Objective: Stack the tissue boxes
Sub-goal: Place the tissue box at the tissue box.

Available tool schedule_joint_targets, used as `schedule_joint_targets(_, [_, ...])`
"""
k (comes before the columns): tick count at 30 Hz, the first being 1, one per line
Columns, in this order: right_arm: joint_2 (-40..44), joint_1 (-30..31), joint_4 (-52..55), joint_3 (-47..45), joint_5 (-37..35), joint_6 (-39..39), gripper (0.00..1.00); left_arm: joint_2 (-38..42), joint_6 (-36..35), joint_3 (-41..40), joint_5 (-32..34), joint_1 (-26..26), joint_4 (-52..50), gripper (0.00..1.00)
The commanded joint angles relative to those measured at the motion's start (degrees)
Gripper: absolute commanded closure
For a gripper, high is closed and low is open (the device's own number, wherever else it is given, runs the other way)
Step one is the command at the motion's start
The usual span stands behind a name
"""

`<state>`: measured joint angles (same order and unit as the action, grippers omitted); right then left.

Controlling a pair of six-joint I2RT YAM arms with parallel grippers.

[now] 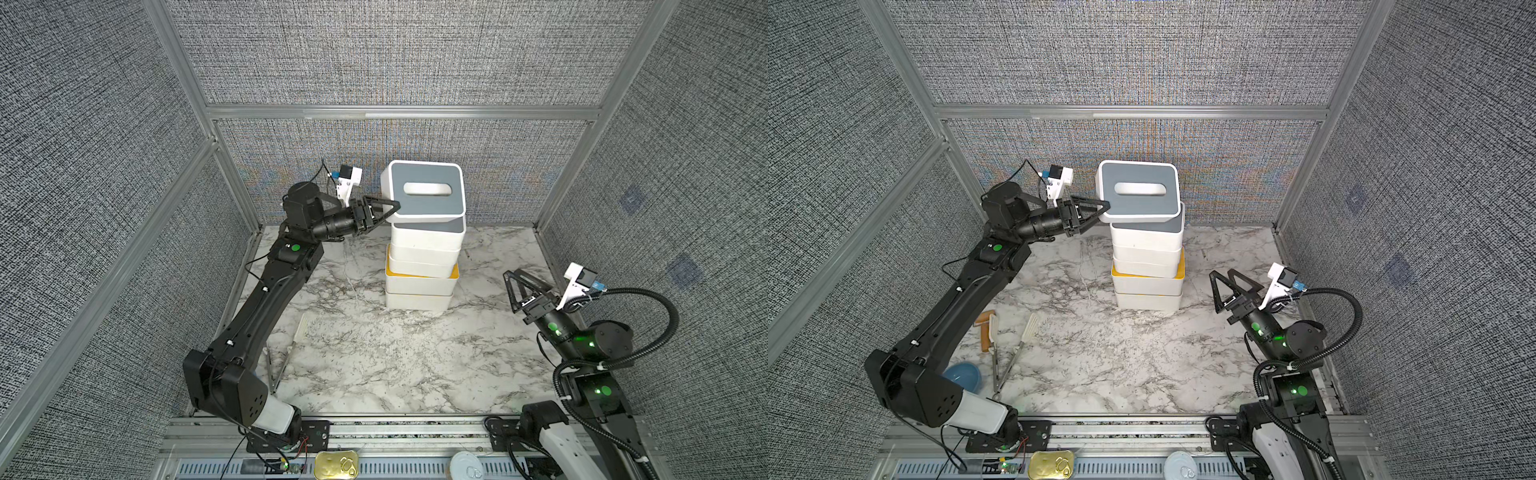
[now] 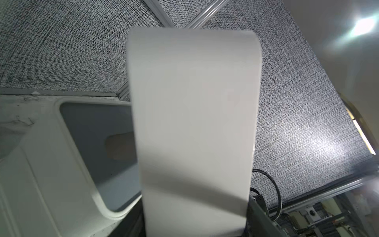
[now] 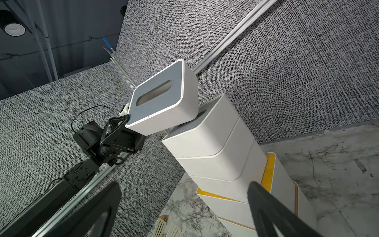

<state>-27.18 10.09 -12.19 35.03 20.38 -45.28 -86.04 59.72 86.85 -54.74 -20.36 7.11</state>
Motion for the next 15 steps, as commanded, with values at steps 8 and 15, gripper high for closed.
schedule_joint_targets(8, [-4.00,4.90,0.82,3.98,-4.75,3.35,0.01,1.86,14.85,-3.41,-3.91,0.28,17.24,0.67])
schedule_joint_targets(15, [-4.54,8.26,3.18,5.66,-8.19,5.49,0.01,1.58,16.79,-4.49,-2.22,0.44,16.77,0.67])
